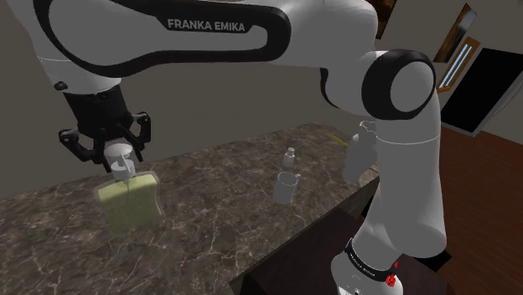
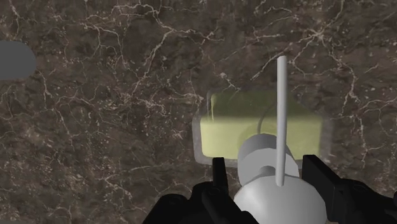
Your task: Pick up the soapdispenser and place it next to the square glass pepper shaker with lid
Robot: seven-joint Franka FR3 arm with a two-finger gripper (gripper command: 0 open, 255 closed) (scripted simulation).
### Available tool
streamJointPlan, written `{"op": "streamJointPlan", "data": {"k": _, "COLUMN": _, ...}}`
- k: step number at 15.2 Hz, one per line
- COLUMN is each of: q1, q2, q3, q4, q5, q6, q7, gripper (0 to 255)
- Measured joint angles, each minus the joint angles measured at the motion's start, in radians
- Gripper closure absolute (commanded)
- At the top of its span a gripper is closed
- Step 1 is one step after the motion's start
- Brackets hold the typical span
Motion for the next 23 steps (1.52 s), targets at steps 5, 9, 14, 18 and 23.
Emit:
{"op": "streamJointPlan", "data": {"k": 5, "q1": 0.024, "q2": 0.021, "q3": -0.002, "q4": 0.1, "q5": -0.009, "q6": -0.078, "q7": -0.009, "gripper": 255}}
{"op": "streamJointPlan", "data": {"k": 9, "q1": 0.046, "q2": 0.037, "q3": -0.003, "q4": 0.184, "q5": -0.018, "q6": -0.144, "q7": -0.016, "gripper": 255}}
{"op": "streamJointPlan", "data": {"k": 14, "q1": -0.017, "q2": -0.053, "q3": 0.006, "q4": 0.093, "q5": 0.022, "q6": -0.134, "q7": -0.046, "gripper": 255}}
{"op": "streamJointPlan", "data": {"k": 18, "q1": -0.145, "q2": -0.244, "q3": 0.005, "q4": -0.131, "q5": 0.116, "q6": -0.067, "q7": -0.128, "gripper": 255}}
{"op": "streamJointPlan", "data": {"k": 23, "q1": -0.244, "q2": -0.432, "q3": -0.037, "q4": -0.31, "q5": 0.21, "q6": -0.032, "q7": -0.256, "gripper": 255}}
